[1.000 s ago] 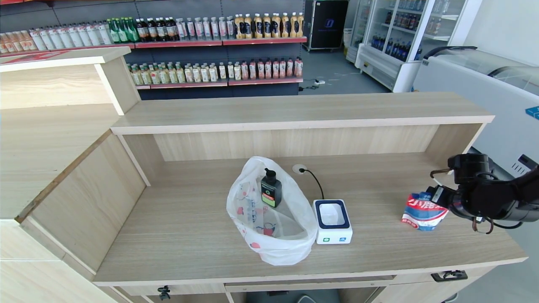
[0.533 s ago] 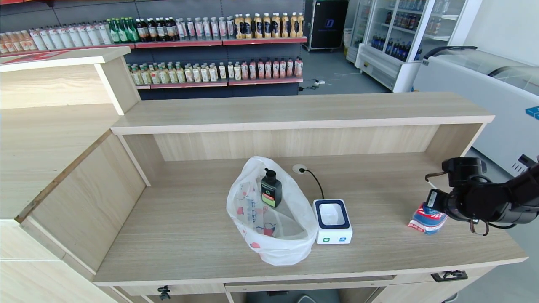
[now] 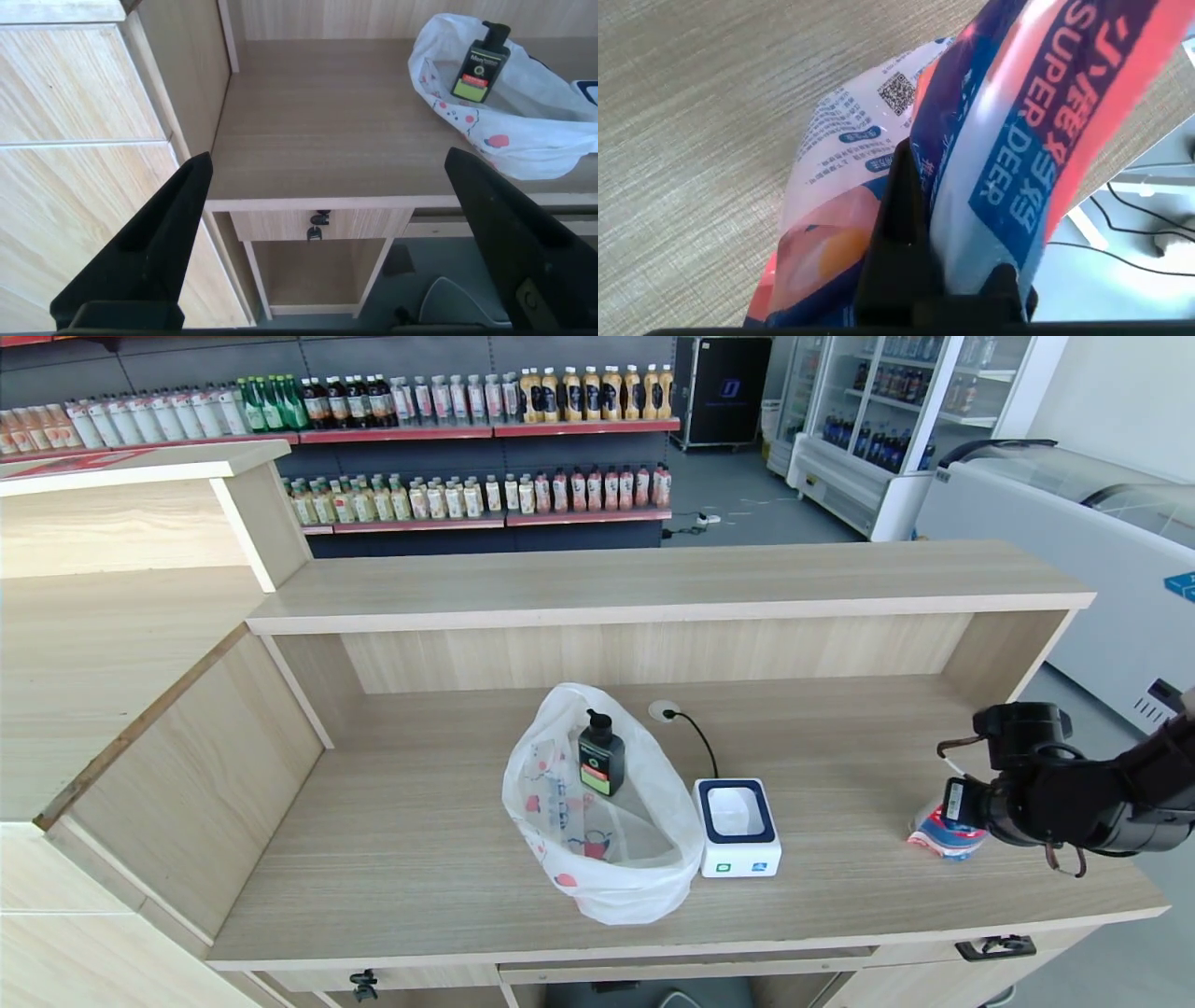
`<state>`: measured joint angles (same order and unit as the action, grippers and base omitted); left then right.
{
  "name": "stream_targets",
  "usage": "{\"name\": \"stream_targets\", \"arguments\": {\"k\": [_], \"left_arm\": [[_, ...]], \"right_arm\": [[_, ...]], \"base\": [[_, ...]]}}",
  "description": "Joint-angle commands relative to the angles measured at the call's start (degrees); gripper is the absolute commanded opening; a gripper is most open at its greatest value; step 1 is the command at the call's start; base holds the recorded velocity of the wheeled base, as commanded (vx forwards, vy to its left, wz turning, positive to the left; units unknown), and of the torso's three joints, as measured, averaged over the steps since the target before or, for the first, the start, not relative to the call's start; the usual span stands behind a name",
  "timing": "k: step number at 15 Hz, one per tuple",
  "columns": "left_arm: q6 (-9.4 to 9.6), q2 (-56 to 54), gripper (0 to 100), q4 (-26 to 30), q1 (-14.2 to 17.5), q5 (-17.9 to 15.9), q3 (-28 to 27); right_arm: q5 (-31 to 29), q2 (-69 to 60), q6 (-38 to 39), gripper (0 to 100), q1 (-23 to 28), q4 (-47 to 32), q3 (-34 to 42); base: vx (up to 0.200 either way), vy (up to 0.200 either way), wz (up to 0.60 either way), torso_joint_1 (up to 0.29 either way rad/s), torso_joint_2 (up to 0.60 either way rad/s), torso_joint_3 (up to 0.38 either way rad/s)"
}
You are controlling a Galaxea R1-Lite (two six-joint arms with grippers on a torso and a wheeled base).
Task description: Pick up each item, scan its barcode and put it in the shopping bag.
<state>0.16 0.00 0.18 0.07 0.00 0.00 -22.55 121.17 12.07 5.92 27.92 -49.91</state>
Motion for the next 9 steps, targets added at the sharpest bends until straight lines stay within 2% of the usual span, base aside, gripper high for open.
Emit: {"name": "stream_targets", "arguments": {"k": [1,2,4,5,6,8,9], "left_arm": [[0.02,0.1,100,0.0,0.0,0.0,0.0],[0.02,0.1,100,0.0,0.0,0.0,0.0],[0.02,0.1,100,0.0,0.0,0.0,0.0],[0.02,0.1,100,0.0,0.0,0.0,0.0],[0.02,0.1,100,0.0,0.0,0.0,0.0],[0.02,0.1,100,0.0,0.0,0.0,0.0],[0.02,0.1,100,0.0,0.0,0.0,0.0]], "right_arm": [[0.1,-0.9,0.0,0,-0.7,5.0,-1.4],[0.9,-1.8,-0.9,0,-1.2,7.6,-2.3],[8.1,-5.9,-4.6,0,-1.0,12.5,-1.9],[21.0,-12.3,-5.1,0,-0.7,14.9,-0.3],[27.5,-16.7,-5.6,0,0.2,12.7,0.3],[36.4,-25.1,-5.7,0,0.5,2.8,-0.2],[43.3,-29.1,-5.7,0,1.1,-1.7,-0.7]], "base": [[0.000,0.000,0.00,0.000,0.00,0.000],[0.000,0.000,0.00,0.000,0.00,0.000],[0.000,0.000,0.00,0.000,0.00,0.000],[0.000,0.000,0.00,0.000,0.00,0.000],[0.000,0.000,0.00,0.000,0.00,0.000],[0.000,0.000,0.00,0.000,0.00,0.000],[0.000,0.000,0.00,0.000,0.00,0.000]]}}
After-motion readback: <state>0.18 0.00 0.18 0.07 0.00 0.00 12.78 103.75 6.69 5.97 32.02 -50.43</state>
